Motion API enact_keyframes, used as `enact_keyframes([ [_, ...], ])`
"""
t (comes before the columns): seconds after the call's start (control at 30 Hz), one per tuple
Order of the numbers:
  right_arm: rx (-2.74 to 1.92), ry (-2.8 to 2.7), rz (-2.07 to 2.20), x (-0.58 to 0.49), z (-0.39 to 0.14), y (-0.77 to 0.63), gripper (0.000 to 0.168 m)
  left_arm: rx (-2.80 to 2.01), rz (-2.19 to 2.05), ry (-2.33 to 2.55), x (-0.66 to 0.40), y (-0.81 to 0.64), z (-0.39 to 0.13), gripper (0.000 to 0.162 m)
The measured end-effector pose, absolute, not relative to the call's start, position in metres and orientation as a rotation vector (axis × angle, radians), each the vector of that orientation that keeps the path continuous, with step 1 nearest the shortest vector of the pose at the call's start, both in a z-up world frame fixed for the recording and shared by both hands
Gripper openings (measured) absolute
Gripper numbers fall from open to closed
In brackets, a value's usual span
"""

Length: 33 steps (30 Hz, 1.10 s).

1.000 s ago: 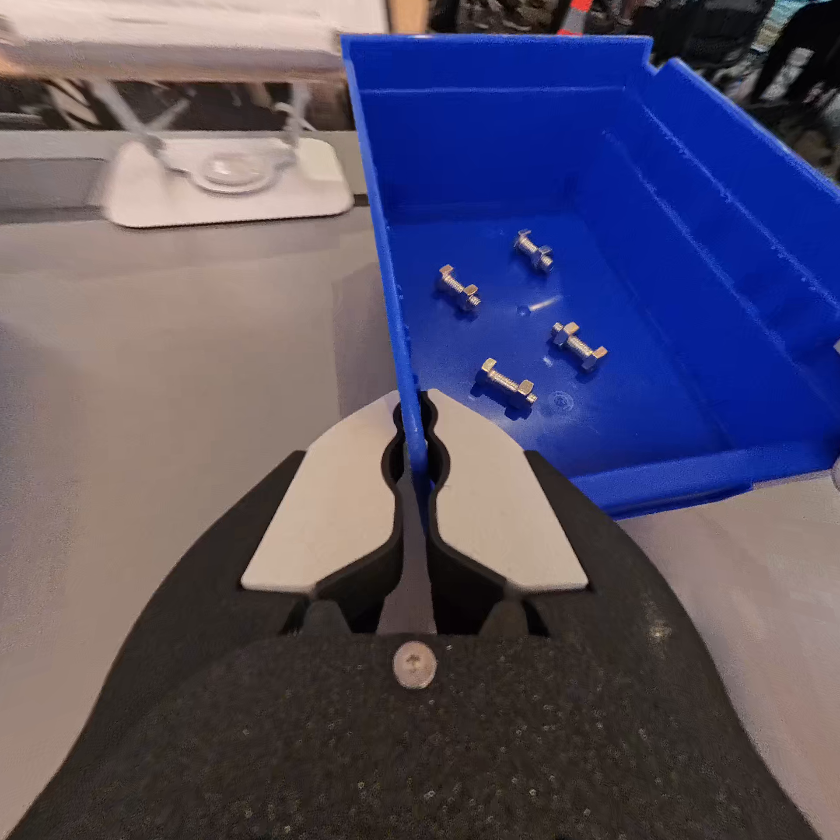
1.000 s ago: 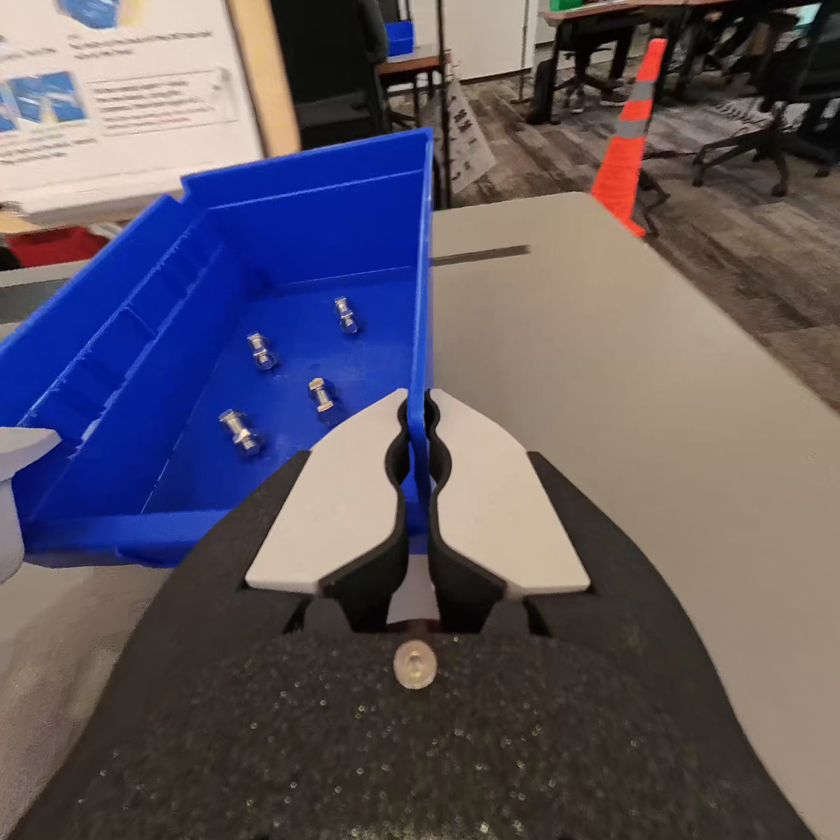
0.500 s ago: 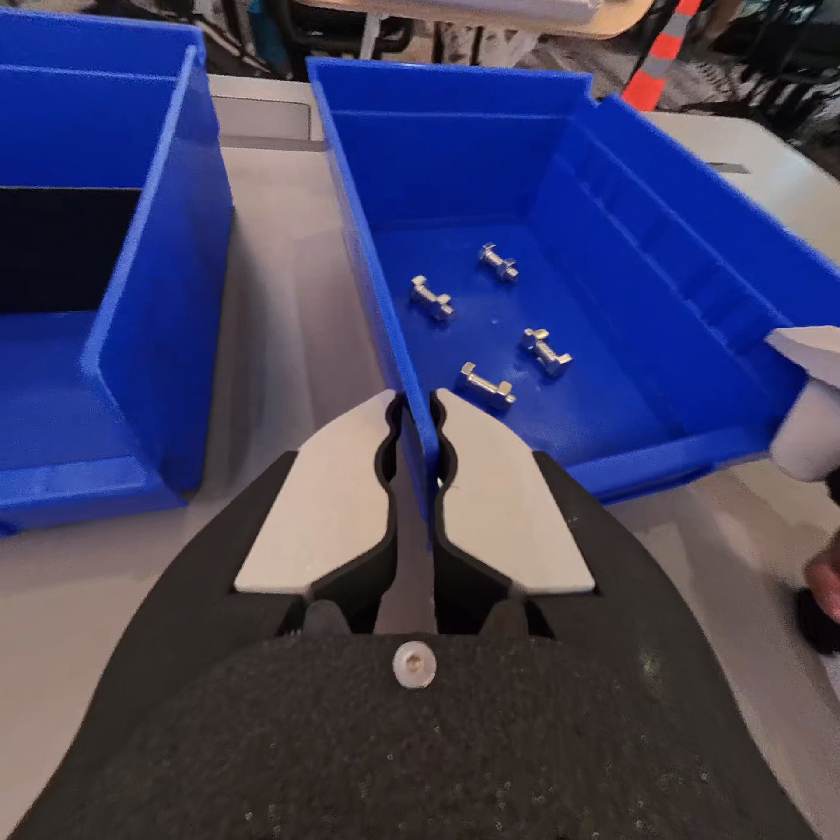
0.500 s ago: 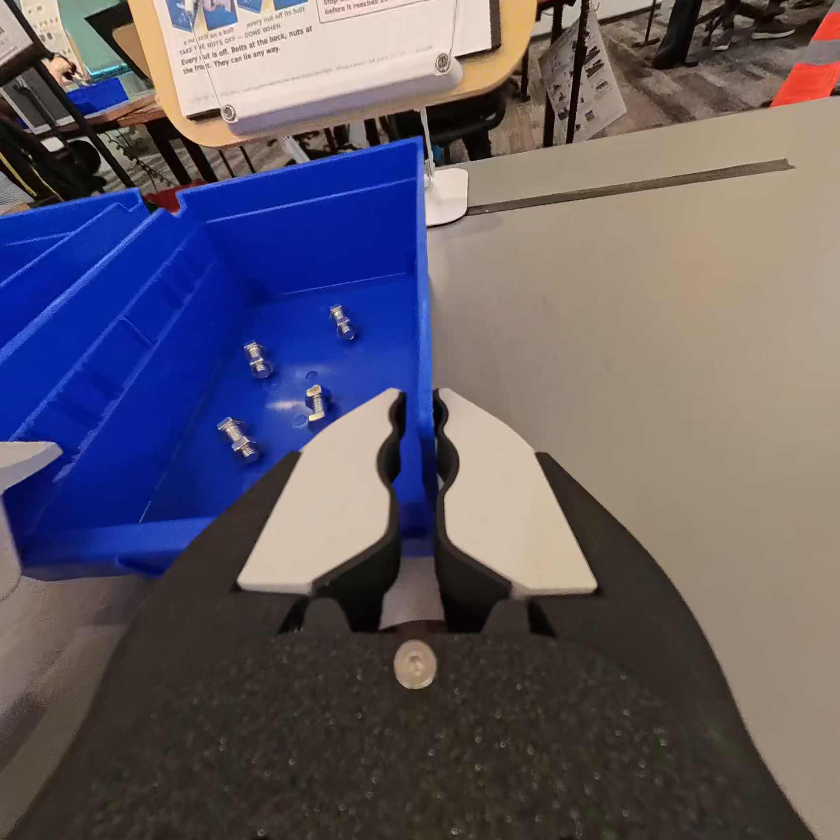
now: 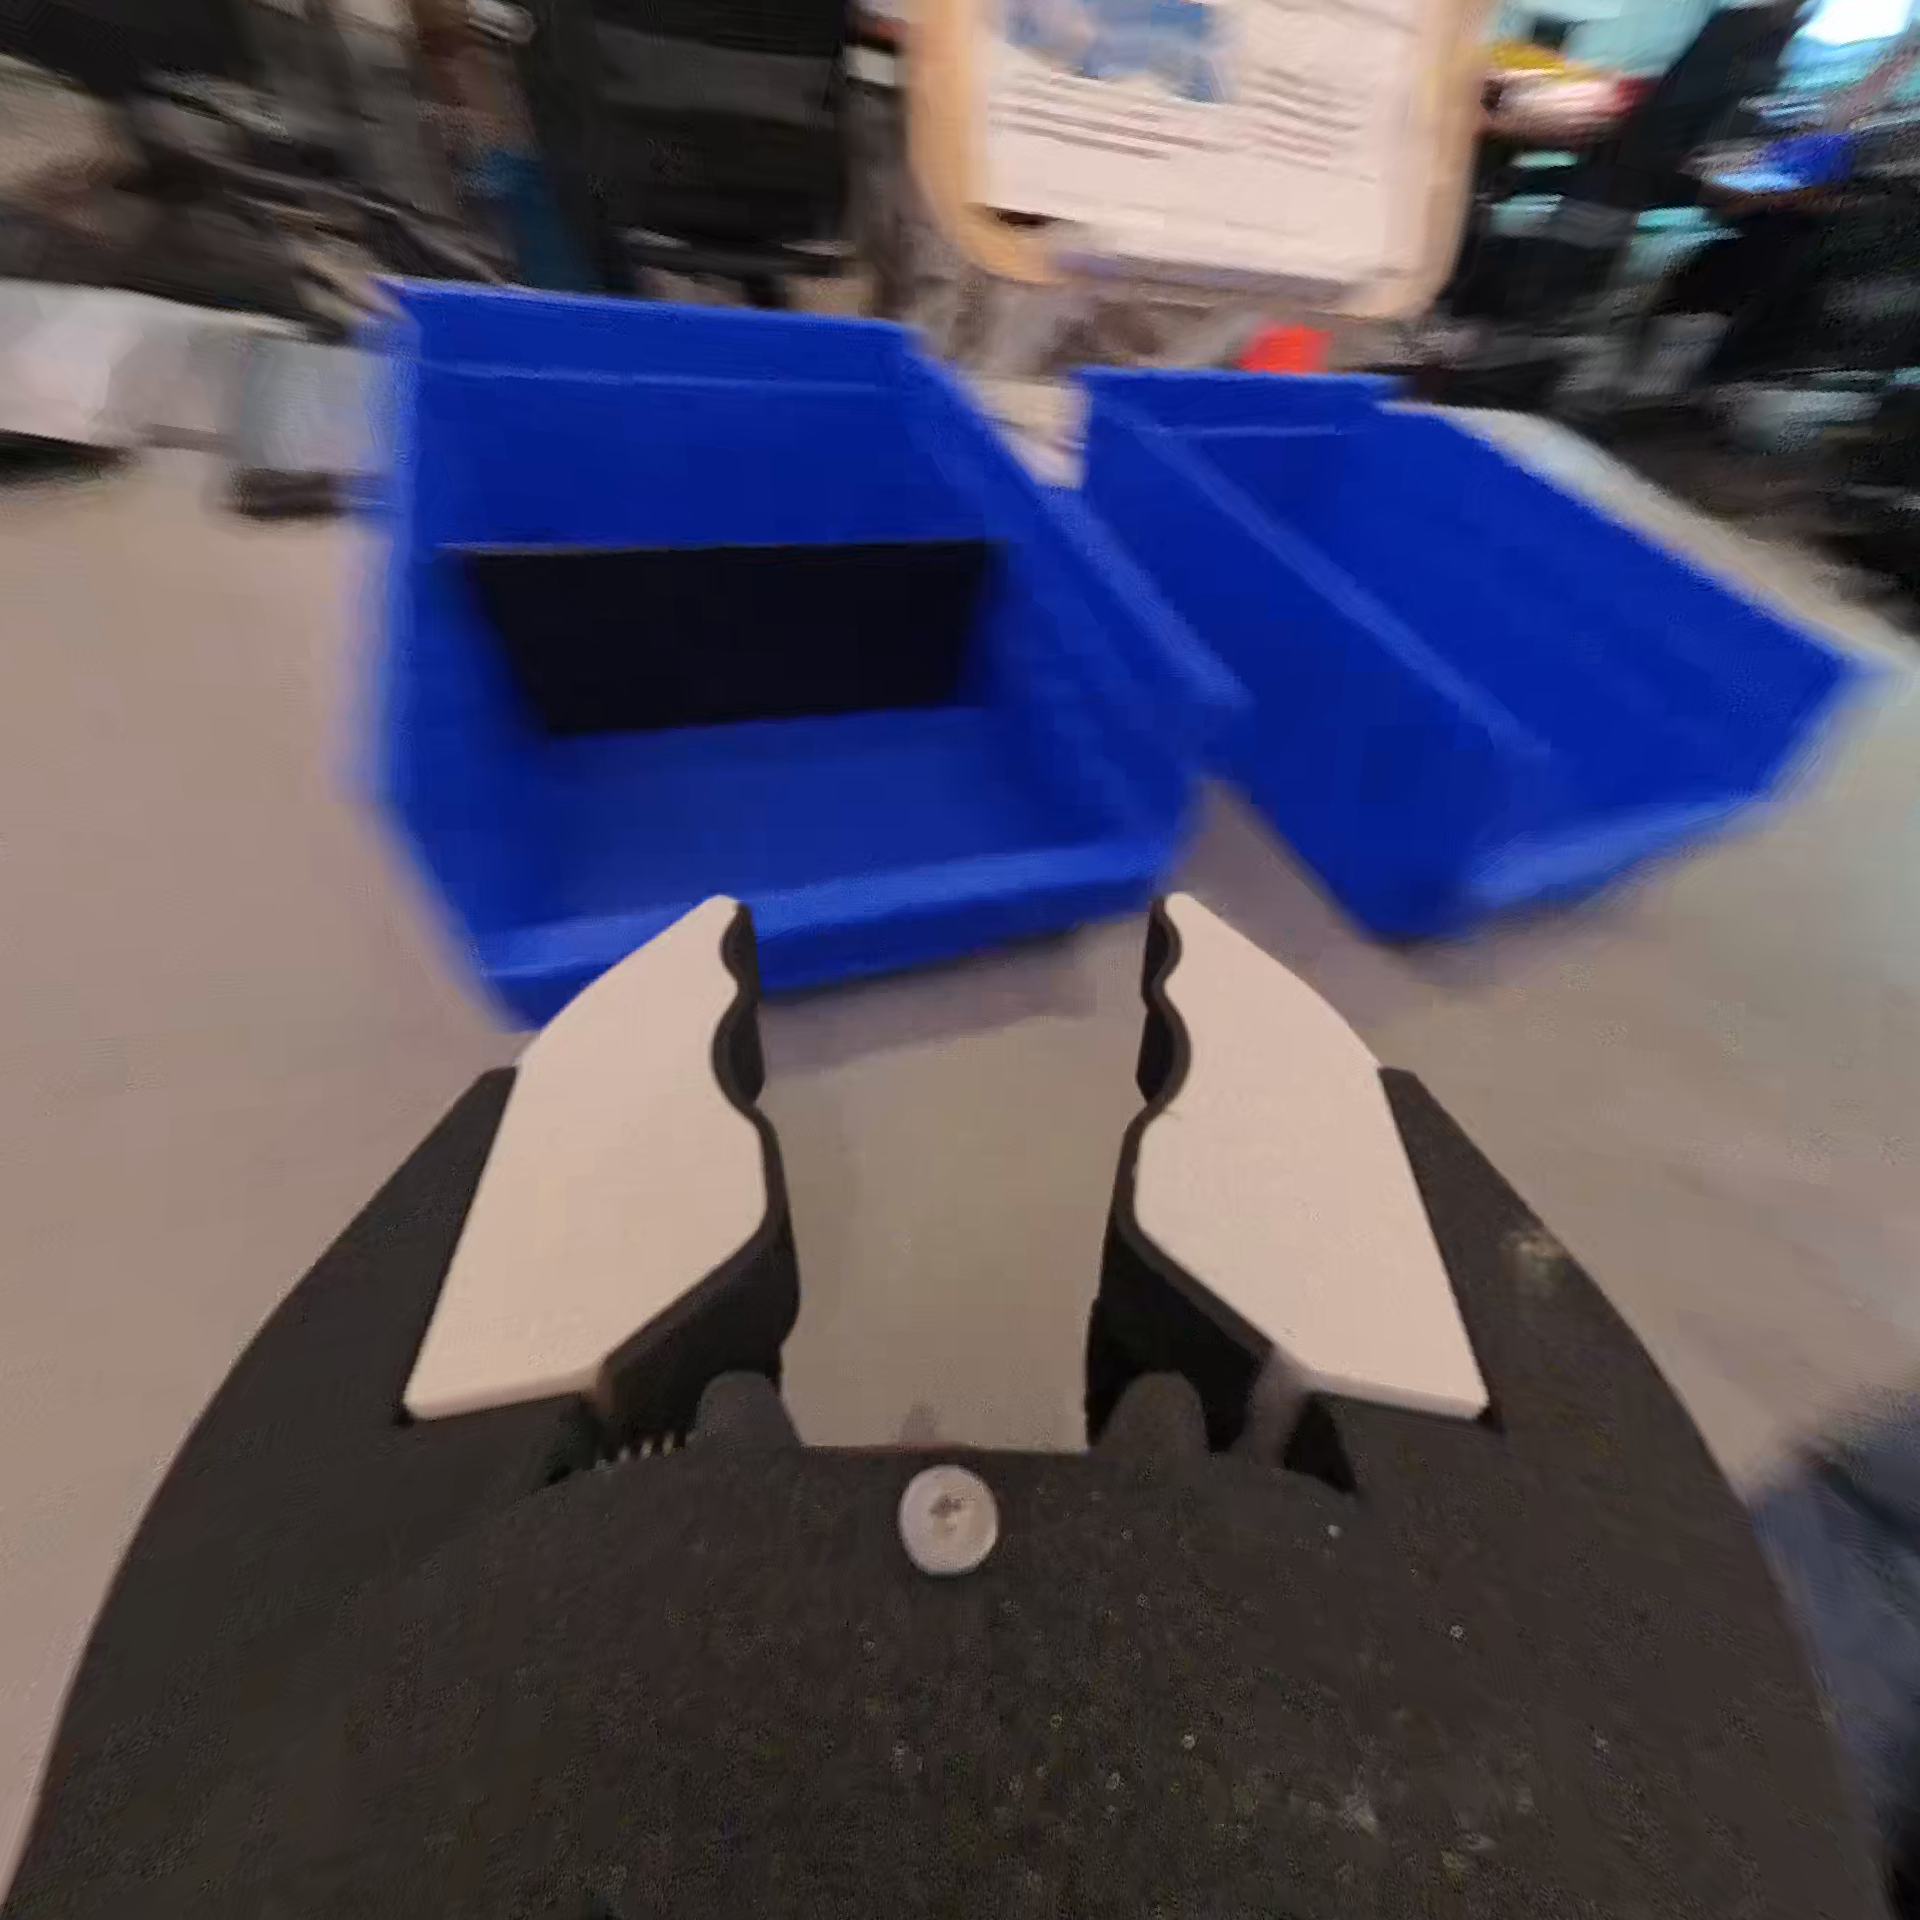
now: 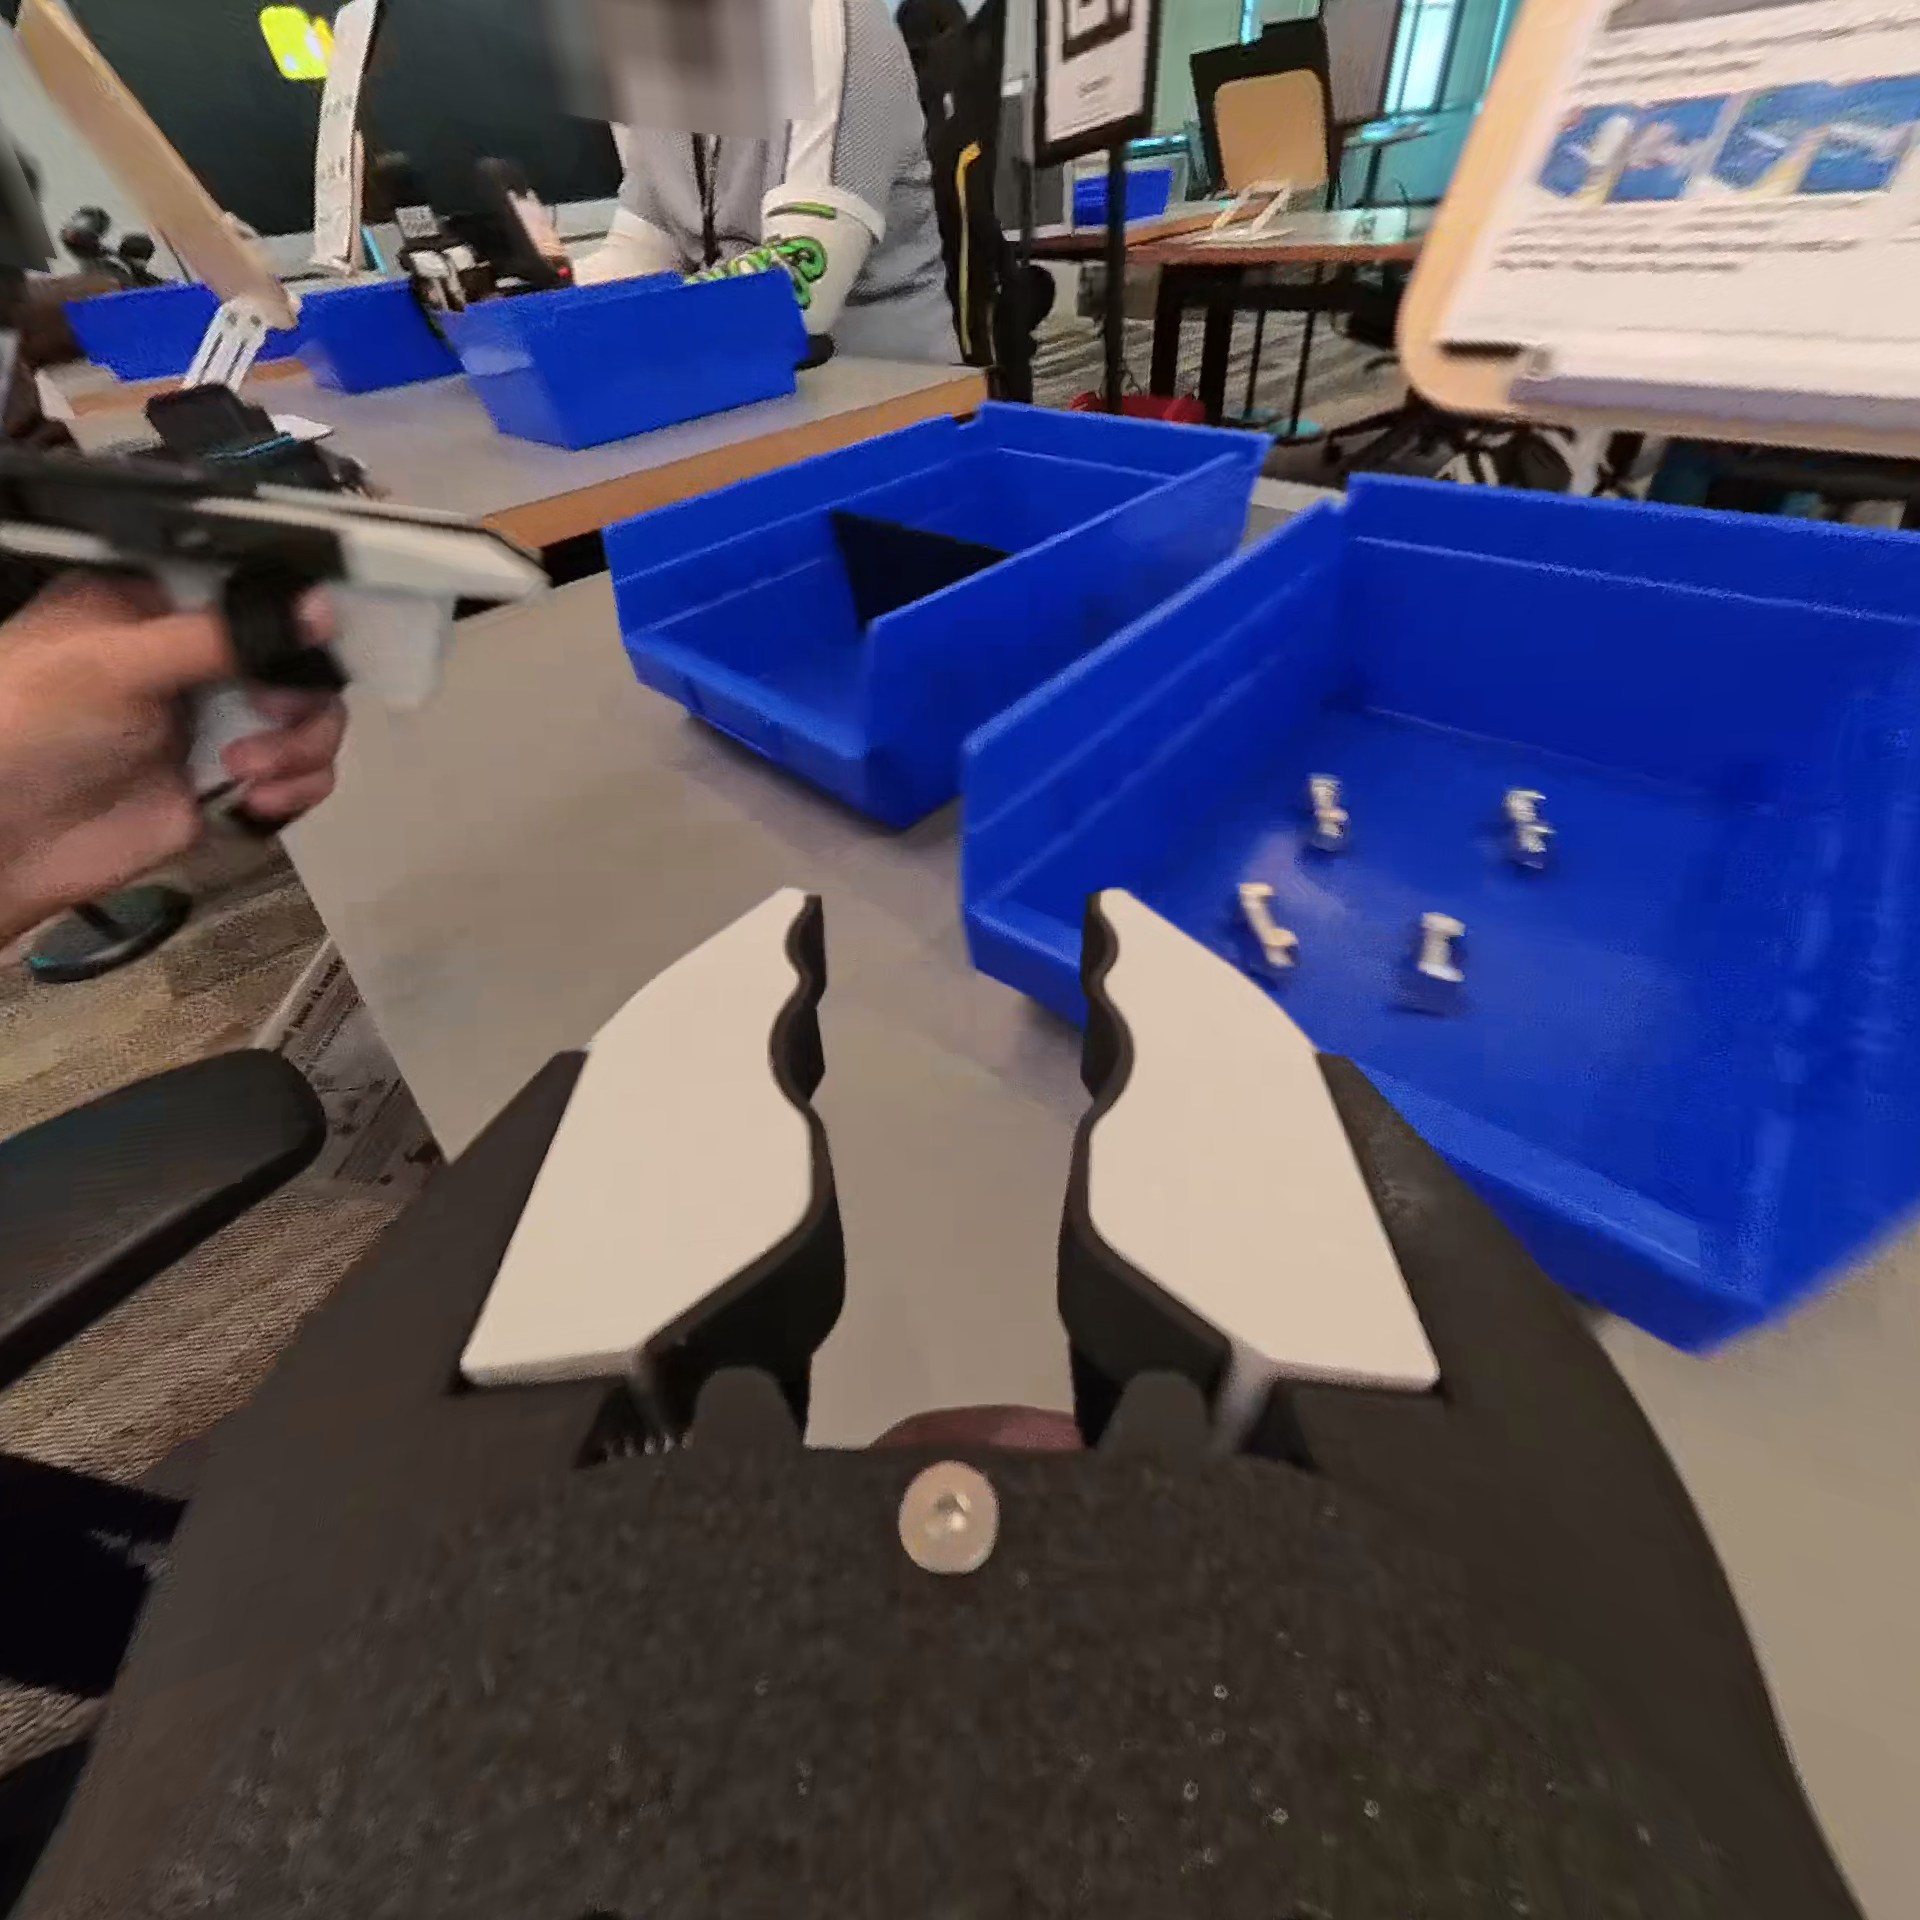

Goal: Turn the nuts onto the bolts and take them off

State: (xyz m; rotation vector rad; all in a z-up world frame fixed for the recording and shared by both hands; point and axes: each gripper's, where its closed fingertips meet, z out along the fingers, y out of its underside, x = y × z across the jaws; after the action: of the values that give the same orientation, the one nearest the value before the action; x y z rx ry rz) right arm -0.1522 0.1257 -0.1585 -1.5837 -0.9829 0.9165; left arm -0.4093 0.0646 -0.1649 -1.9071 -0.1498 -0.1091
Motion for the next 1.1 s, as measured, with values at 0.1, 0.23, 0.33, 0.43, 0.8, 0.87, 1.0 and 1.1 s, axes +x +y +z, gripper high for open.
enact_keyframes([
  [0.1,-1.571,-0.954,0.894,-0.192,-0.169,0.107,0.073,-1.893,0.147,-0.347,-0.509,0.073,-0.168,0.068],
  [0.23,-1.621,-0.888,0.979,-0.232,-0.179,0.088,0.084,-1.954,-0.004,-0.408,-0.54,0.111,-0.185,0.07],
  [0.33,-1.705,-0.88,0.831,-0.25,-0.191,0.104,0.084,-2.019,-0.028,-0.35,-0.535,0.129,-0.197,0.054],
  [0.43,-1.723,-0.856,0.779,-0.265,-0.189,0.116,0.078,-2.114,-0.04,-0.375,-0.528,0.129,-0.218,0.007],
  [0.8,-1.816,-0.959,0.625,-0.317,-0.229,0.104,0.07,-2.052,0.203,-0.505,-0.458,0.013,-0.219,0.004],
  [0.87,-1.819,-0.992,0.666,-0.323,-0.228,0.095,0.065,-2.042,0.198,-0.526,-0.448,-0.006,-0.219,0.005],
  [1.0,-1.864,-0.894,0.683,-0.309,-0.211,0.1,0.005,-2.015,0.268,-0.565,-0.441,-0.032,-0.214,0.005],
  [1.1,-1.839,-0.911,0.626,-0.3,-0.195,0.099,0.004,-1.967,0.327,-0.558,-0.429,-0.036,-0.201,0.005],
])
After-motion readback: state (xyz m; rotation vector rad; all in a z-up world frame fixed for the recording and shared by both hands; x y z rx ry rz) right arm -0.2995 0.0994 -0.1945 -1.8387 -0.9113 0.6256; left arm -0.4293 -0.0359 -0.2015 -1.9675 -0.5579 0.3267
